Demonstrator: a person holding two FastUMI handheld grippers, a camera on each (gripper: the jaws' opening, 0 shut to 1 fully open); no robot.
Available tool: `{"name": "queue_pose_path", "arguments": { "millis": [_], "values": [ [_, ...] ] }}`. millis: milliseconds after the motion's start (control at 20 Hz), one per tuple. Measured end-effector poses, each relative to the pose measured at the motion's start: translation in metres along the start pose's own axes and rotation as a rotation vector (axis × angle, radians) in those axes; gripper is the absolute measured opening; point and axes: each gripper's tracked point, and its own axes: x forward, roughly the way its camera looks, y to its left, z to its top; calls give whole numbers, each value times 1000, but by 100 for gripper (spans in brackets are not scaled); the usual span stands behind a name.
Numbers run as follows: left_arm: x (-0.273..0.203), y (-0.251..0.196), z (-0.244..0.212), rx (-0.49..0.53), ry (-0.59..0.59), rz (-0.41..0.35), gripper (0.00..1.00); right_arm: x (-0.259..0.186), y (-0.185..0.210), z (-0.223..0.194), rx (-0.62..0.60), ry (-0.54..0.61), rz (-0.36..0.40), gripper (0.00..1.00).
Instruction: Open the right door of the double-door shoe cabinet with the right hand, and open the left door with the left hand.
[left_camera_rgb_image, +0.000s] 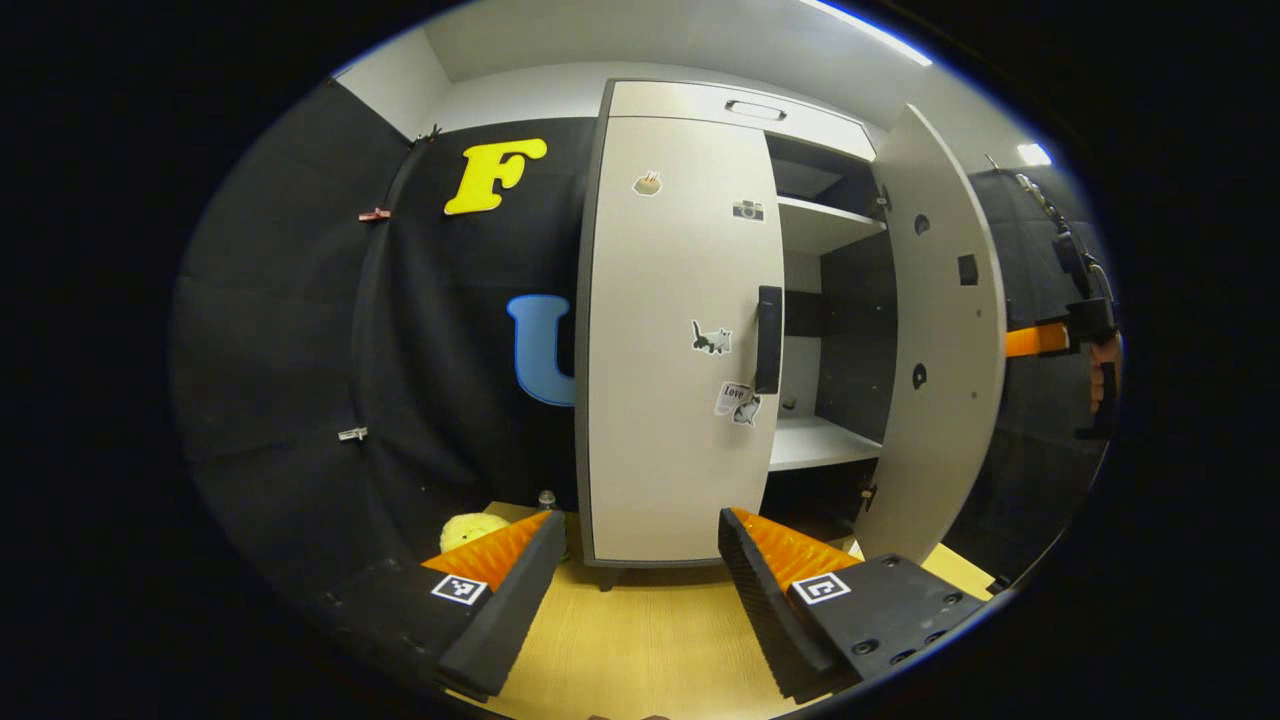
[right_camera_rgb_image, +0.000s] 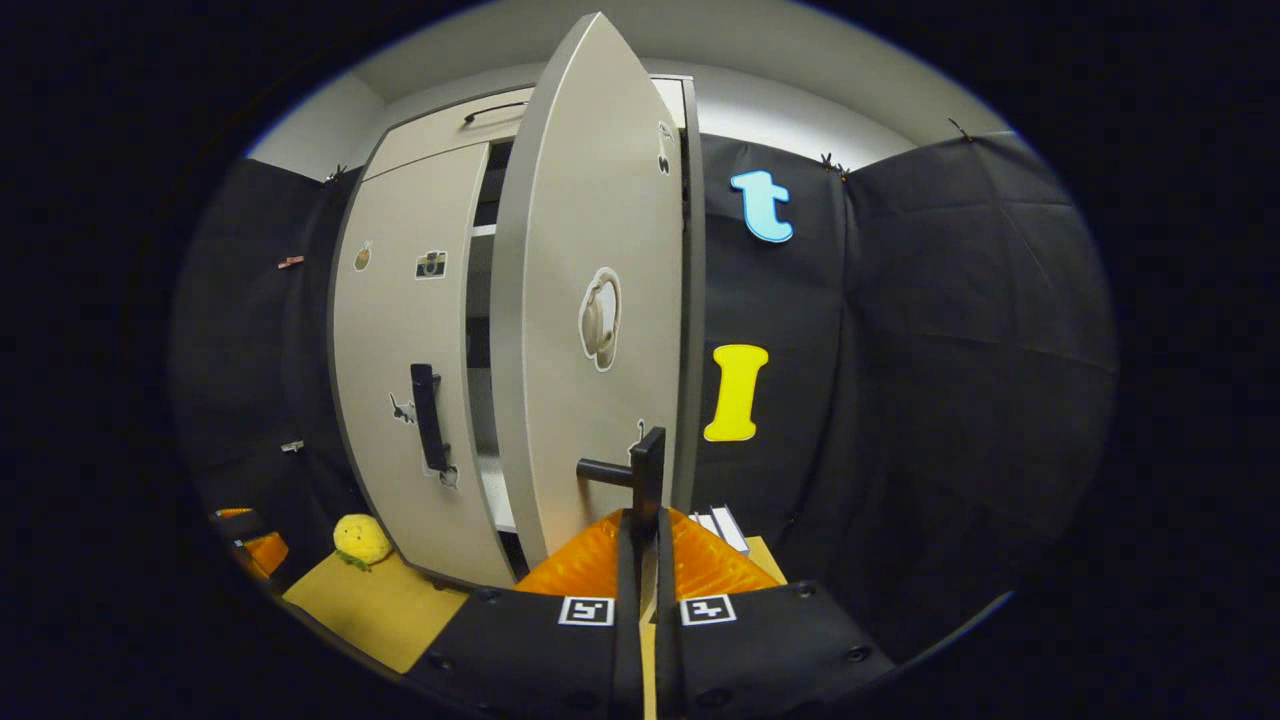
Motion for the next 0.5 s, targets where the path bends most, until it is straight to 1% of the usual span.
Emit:
{"name": "queue_pose_path", "arguments": {
  "millis": [200,250,350,400,500],
  "values": [
    [25,-31,12,-24,11,-15,95,4,-21,1,51,-19,-27,8],
    [31,-39,16,-29,10,-18,95,5,-23,3,83,-27,-11,5],
    [43,-52,24,-22,4,-22,95,6,-4,2,165,-27,62,5],
    [49,-58,28,-10,2,-18,95,9,1,0,158,-28,79,6],
    [60,-68,34,7,2,-8,95,14,-7,0,117,-35,86,6]
  ]
}}
